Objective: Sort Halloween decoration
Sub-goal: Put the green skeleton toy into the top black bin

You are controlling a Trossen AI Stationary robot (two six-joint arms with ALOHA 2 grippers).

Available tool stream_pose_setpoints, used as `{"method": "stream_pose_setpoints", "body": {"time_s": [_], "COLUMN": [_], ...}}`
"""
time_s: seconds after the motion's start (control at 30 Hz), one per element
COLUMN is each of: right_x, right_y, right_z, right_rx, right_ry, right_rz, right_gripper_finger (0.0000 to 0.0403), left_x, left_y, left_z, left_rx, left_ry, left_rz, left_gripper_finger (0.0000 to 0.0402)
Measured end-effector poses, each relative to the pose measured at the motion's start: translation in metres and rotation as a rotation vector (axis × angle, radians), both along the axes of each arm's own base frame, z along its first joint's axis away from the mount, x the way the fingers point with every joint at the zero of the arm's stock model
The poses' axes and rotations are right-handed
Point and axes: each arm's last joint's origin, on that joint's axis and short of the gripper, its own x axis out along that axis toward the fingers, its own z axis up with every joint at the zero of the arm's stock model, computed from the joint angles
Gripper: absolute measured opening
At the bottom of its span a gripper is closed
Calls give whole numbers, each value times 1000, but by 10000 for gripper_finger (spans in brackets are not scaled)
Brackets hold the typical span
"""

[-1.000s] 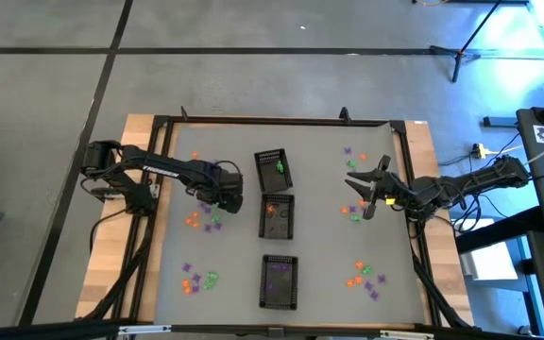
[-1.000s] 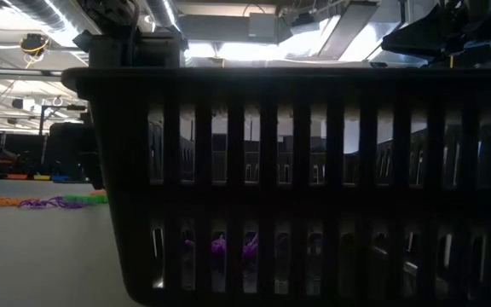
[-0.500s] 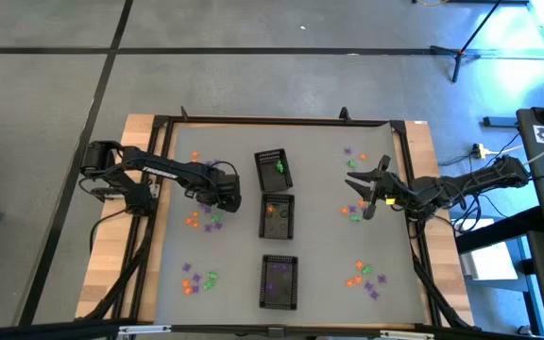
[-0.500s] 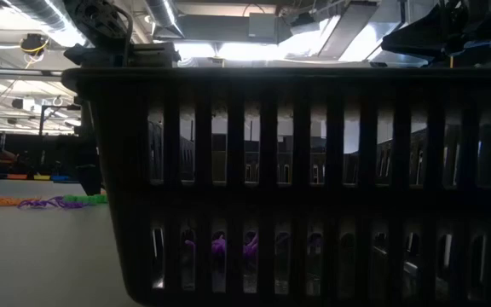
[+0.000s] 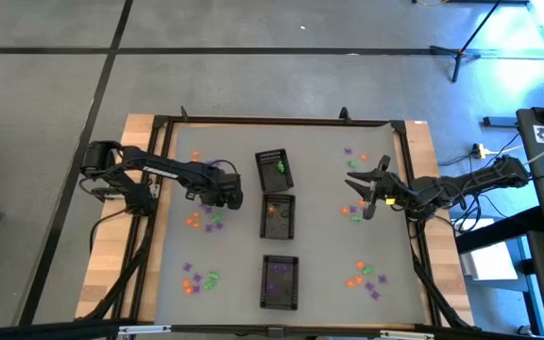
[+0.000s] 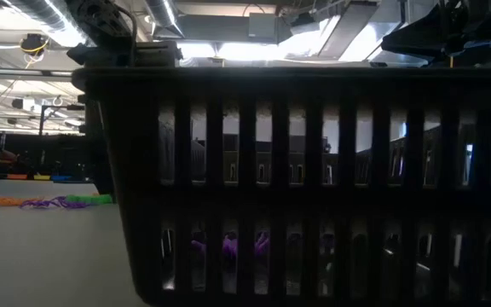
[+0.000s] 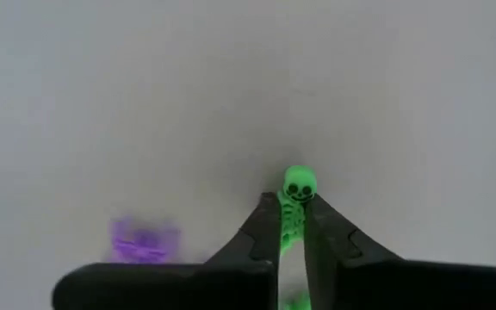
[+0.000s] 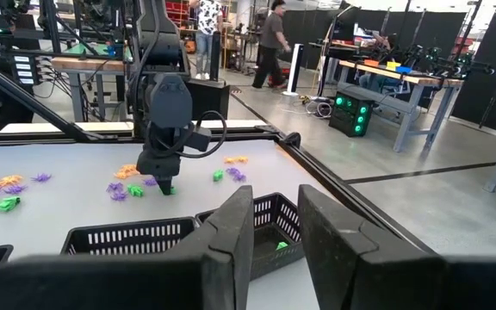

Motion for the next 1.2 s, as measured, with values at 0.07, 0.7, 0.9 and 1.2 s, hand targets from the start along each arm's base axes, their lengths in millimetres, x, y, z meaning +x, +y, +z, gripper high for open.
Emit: {"method": "stream_pose_setpoints", "body": {"time_s": [0.07,0.7,0.9,1.2], "right_x": [0,0,0,0], "right_y": [0,0,0,0], "right_z": [0,0,0,0], "right_rx": [0,0,0,0], "right_ry": [0,0,0,0], "right_rz": [0,0,0,0], "right_gripper_finger": [92,92,92,92], "left_x": [4,62,79,99], "left_y": [0,23,43,62], "left_z": [5,104,93,64], "left_rx": [-1,391,392,298], "left_ry": [-13,-435,-514,-566], "left_rz": [-1,-68,-52,-43], "left_gripper_finger": [13,14,14,14]}}
